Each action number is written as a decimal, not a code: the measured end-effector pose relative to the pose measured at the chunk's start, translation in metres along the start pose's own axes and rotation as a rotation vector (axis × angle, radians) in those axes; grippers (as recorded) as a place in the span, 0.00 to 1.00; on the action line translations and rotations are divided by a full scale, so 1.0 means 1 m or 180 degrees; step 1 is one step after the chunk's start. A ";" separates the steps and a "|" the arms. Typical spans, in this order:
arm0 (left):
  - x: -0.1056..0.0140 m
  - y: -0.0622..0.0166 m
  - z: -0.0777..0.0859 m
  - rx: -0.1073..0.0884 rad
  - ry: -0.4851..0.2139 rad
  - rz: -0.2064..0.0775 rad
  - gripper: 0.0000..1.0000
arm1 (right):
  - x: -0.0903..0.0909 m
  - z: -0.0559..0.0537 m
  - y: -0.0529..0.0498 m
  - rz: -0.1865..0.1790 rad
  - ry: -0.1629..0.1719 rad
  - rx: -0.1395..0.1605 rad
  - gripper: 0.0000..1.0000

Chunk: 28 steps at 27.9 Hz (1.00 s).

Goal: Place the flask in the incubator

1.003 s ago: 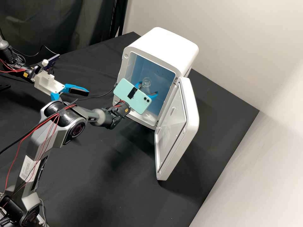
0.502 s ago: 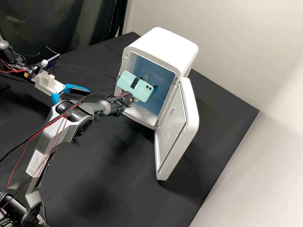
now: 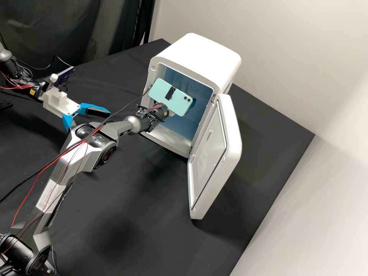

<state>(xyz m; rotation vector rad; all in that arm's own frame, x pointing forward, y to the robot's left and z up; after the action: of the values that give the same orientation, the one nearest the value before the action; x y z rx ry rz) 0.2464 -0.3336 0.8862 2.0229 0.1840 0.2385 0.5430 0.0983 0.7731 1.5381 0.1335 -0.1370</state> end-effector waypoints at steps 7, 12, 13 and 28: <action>0.001 0.0012 0.000 0.0001 0.0003 0.0016 1.00 | 0.002 0.004 -0.004 -0.0029 -0.0040 -0.0020 0.00; 0.001 0.0012 0.000 0.0001 0.0003 0.0016 1.00 | 0.002 0.004 -0.004 -0.0032 -0.0041 -0.0025 0.00; 0.001 0.0012 0.000 0.0001 0.0003 0.0016 1.00 | 0.002 0.004 -0.004 -0.0032 -0.0041 -0.0025 0.00; 0.001 0.0014 -0.001 -0.0007 0.0016 0.0023 1.00 | 0.006 0.020 -0.031 -0.0186 -0.0145 -0.0047 0.00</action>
<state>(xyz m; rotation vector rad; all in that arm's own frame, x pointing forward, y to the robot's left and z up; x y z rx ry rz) 0.2471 -0.3335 0.8878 2.0213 0.1794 0.2483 0.5432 0.0778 0.7424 1.5157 0.1430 -0.2169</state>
